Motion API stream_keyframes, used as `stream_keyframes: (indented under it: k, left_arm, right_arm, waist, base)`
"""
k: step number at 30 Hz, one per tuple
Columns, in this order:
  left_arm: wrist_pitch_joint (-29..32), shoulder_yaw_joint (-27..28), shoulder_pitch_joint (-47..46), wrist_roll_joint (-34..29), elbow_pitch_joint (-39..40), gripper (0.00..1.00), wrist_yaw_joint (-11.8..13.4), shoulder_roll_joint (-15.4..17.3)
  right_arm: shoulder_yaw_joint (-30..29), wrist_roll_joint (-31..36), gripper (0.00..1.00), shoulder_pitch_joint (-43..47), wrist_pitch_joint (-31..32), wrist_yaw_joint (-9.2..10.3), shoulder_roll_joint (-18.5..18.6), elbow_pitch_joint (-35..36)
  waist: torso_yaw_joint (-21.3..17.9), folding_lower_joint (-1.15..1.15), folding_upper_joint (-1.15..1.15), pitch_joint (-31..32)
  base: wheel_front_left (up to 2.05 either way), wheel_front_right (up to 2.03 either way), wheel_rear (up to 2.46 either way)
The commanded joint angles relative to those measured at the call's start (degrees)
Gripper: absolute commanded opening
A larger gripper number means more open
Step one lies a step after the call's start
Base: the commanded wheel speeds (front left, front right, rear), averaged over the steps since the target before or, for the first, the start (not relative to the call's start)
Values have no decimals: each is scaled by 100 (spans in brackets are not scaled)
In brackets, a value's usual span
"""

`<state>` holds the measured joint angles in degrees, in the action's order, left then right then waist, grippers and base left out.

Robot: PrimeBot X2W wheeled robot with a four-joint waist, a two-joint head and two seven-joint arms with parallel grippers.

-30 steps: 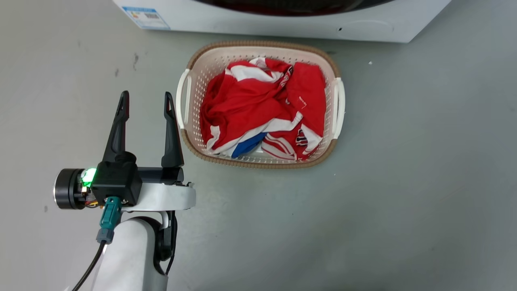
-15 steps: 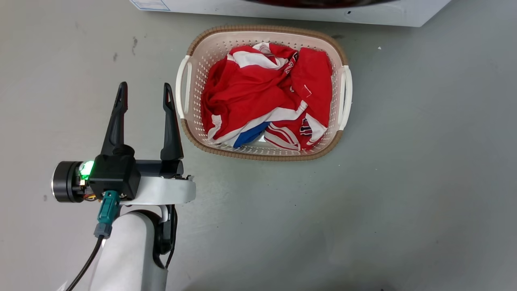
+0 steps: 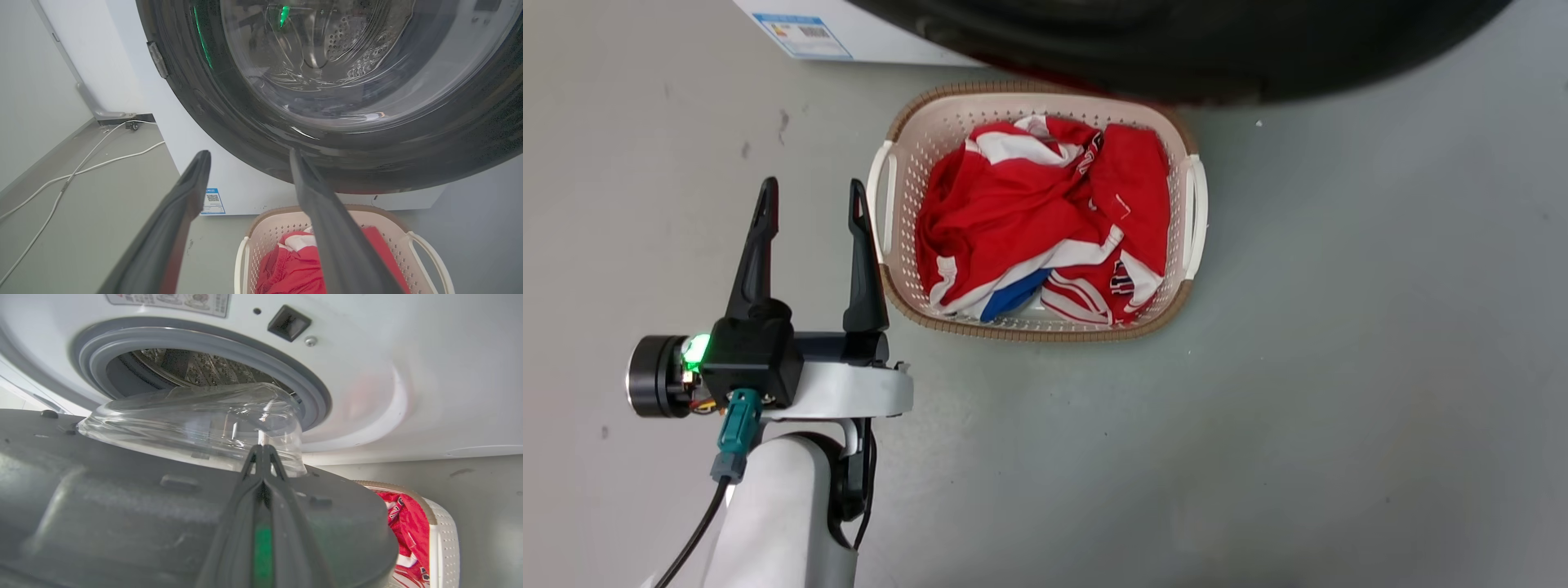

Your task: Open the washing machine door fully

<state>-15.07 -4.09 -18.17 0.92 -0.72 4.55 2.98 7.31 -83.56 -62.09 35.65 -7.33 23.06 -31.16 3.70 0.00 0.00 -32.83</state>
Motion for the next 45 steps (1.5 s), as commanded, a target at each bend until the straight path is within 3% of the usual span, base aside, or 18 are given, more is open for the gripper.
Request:
stream_keyframes:
  k: [1, 6, 22, 33, 45]
  left_arm:
    - [-16, 25, 73, -13, -16, 100, -11, -1]
    - [-16, 64, 207, -23, -25, 100, -26, 6]
    - [-16, 123, 525, -8, -84, 100, -62, 1]
    - [-16, 81, 753, -25, -145, 100, -60, -3]
    - [-16, 80, 926, -44, -176, 100, -67, -5]
  right_arm:
    - [227, -33, 0, 159, 157, -28, -275, 192]
    - [290, -125, 0, 688, 313, -22, -138, 614]
    - [784, -421, 0, 2273, 752, -23, -341, 2150]
    - [1340, -553, 0, 2967, 980, -23, -710, 2623]
    - [1896, -591, 0, 3418, 1189, -23, -1079, 2682]
  waist:
    - [-42, 0, 0, 113]
    - [-95, 0, 0, 346]
    - [-127, 0, 0, 866]
    - [-83, 0, 0, 1207]
    - [-53, 0, 0, 1501]
  base:
    - [0, 0, 0]
    - [0, 0, 0]
    - [0, 0, 0]
    - [0, 0, 0]
    - [0, 0, 0]
